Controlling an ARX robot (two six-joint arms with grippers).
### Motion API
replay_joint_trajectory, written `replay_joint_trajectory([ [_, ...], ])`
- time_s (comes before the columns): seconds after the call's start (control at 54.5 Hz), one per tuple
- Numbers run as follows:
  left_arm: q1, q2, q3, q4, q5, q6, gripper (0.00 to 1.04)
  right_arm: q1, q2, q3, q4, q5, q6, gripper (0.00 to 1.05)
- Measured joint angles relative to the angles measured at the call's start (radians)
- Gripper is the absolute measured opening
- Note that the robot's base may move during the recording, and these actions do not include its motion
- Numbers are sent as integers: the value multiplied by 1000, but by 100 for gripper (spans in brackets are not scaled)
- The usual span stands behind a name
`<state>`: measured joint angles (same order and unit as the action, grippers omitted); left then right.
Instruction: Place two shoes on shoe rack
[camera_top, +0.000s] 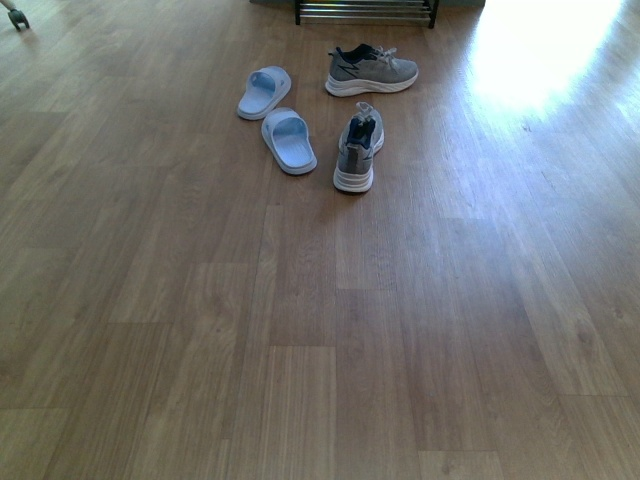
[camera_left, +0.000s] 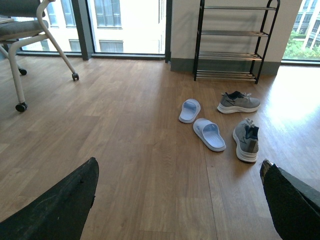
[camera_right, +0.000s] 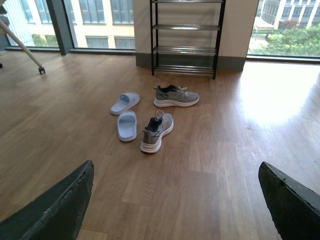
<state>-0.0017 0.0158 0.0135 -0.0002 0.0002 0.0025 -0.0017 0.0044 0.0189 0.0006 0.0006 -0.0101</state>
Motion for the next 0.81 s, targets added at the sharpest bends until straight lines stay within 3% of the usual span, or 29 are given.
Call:
replay_joint_trajectory([
  [0.807, 0, 0, 0, 0, 0, 0, 95, 0, 0, 0, 0, 0, 0, 95],
])
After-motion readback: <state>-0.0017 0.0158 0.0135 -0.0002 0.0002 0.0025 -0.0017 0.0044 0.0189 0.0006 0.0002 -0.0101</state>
